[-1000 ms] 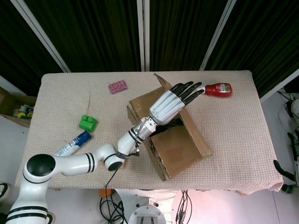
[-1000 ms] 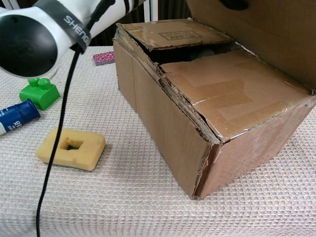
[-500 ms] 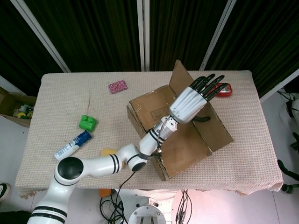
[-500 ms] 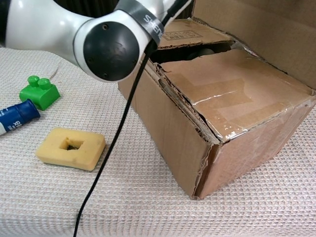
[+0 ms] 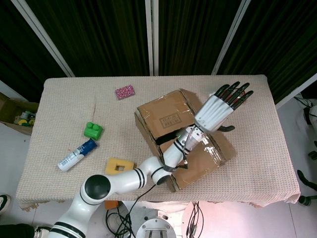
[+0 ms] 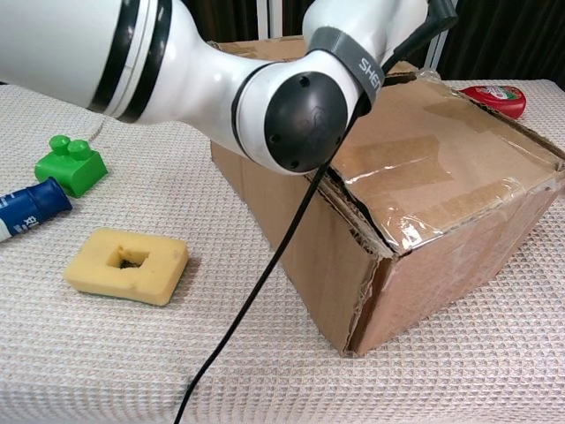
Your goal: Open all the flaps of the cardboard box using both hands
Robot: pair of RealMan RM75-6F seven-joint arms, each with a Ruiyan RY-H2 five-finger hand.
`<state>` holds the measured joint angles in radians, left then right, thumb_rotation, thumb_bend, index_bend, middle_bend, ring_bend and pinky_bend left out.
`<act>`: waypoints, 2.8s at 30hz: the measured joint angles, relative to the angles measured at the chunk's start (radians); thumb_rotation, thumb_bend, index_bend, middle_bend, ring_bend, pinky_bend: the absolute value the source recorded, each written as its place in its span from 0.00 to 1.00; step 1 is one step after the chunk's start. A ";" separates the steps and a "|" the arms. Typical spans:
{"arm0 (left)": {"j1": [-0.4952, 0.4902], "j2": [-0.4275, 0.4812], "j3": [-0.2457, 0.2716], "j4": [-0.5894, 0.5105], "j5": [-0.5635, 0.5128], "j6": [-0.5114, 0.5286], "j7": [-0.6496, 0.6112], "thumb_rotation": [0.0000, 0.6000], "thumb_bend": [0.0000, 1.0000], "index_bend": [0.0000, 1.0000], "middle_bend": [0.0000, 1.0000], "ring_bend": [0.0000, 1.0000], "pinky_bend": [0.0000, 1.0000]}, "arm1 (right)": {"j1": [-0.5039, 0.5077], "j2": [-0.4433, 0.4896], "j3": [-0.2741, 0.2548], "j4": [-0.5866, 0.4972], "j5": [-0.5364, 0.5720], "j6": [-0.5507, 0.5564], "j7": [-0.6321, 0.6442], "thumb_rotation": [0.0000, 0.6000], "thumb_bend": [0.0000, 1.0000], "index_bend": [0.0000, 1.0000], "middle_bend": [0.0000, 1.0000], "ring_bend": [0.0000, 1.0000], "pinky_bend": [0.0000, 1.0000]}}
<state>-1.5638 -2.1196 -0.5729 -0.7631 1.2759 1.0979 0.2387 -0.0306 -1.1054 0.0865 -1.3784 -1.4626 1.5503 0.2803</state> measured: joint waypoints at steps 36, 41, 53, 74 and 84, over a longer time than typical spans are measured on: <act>0.450 0.497 0.301 -0.665 -0.087 -0.027 0.210 0.36 0.06 0.01 0.08 0.04 0.17 | 0.027 0.005 -0.006 -0.119 -0.014 -0.021 -0.181 1.00 0.22 0.00 0.00 0.00 0.00; 0.465 0.462 0.316 -0.638 -0.097 -0.029 0.223 0.39 0.06 0.00 0.04 0.04 0.17 | 0.028 0.007 -0.006 -0.116 -0.005 -0.030 -0.180 1.00 0.22 0.00 0.00 0.00 0.00; 0.463 0.403 0.334 -0.582 -0.072 -0.043 0.269 0.57 0.08 0.00 0.01 0.04 0.16 | 0.035 -0.001 -0.003 -0.091 0.012 -0.052 -0.156 1.00 0.22 0.00 0.00 0.00 0.00; 0.487 0.410 0.310 -0.634 -0.041 0.032 0.403 1.00 0.41 0.00 0.00 0.04 0.15 | 0.039 -0.008 -0.005 -0.091 0.012 -0.057 -0.161 1.00 0.24 0.00 0.00 0.00 0.00; 0.475 0.419 0.221 -0.621 -0.035 0.094 0.442 1.00 0.41 0.00 0.00 0.04 0.16 | 0.040 -0.002 -0.005 -0.108 0.009 -0.052 -0.177 1.00 0.24 0.00 0.00 0.00 0.00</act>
<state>-1.0889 -1.7004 -0.3516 -1.3839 1.2405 1.1914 0.6806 0.0090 -1.1074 0.0812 -1.4867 -1.4538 1.4981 0.1032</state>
